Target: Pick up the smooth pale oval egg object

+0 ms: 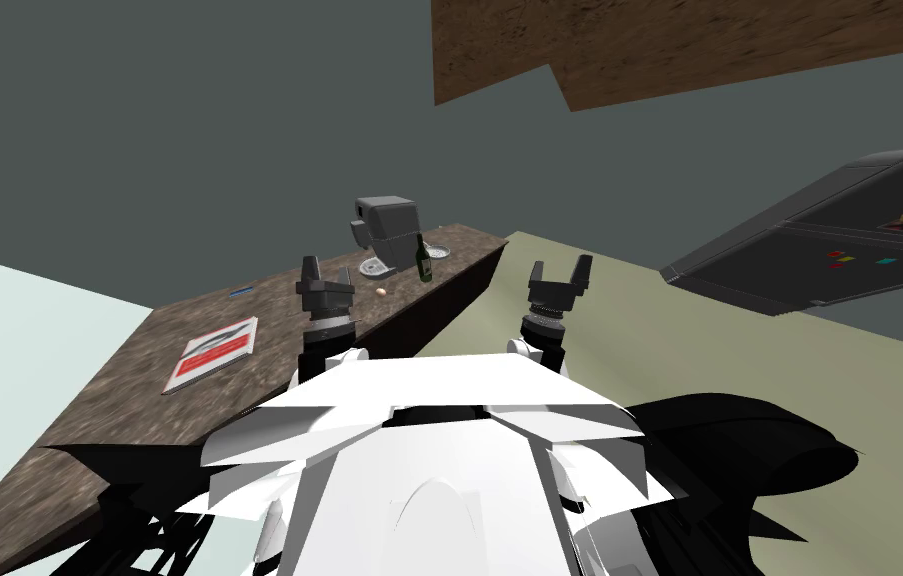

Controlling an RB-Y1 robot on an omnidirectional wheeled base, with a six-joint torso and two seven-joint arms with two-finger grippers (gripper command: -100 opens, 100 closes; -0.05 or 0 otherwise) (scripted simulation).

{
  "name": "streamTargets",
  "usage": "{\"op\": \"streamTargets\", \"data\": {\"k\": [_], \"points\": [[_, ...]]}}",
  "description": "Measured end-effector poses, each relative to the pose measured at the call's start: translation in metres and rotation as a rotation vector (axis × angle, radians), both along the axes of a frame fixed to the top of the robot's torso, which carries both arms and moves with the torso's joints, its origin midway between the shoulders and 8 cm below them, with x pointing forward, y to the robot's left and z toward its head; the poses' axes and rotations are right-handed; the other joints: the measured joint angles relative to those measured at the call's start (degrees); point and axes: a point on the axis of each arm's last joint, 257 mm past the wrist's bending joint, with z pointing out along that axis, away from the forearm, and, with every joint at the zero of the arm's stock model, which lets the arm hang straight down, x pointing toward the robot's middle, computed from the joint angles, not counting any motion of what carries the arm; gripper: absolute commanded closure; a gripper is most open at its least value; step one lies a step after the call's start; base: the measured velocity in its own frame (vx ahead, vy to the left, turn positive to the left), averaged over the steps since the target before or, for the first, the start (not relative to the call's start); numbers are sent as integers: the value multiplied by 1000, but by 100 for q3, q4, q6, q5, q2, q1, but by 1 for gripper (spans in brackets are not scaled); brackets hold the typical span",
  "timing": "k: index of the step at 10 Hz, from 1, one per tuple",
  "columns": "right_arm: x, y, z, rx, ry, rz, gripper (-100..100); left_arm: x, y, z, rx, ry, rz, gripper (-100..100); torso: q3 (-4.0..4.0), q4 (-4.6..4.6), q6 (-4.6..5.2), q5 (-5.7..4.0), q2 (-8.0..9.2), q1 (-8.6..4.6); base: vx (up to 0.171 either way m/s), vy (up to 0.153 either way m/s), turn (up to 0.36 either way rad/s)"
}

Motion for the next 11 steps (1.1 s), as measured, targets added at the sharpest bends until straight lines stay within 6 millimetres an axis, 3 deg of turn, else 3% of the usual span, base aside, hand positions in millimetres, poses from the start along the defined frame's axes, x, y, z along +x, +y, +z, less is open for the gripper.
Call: {"op": "streamTargets", "data": {"k": [5, 11], "points": [[0, 0, 0, 0, 0, 0, 0, 13, 9, -20, 78, 101, -12, -100, -6, -2, 0, -2, -11, -9, 21, -25, 10], [0, 0, 0, 0, 0, 0, 0, 33, 51, -59, 126, 288, 41, -100, -7, -3, 0, -3, -12, -15, 34, -51, 21]]}}
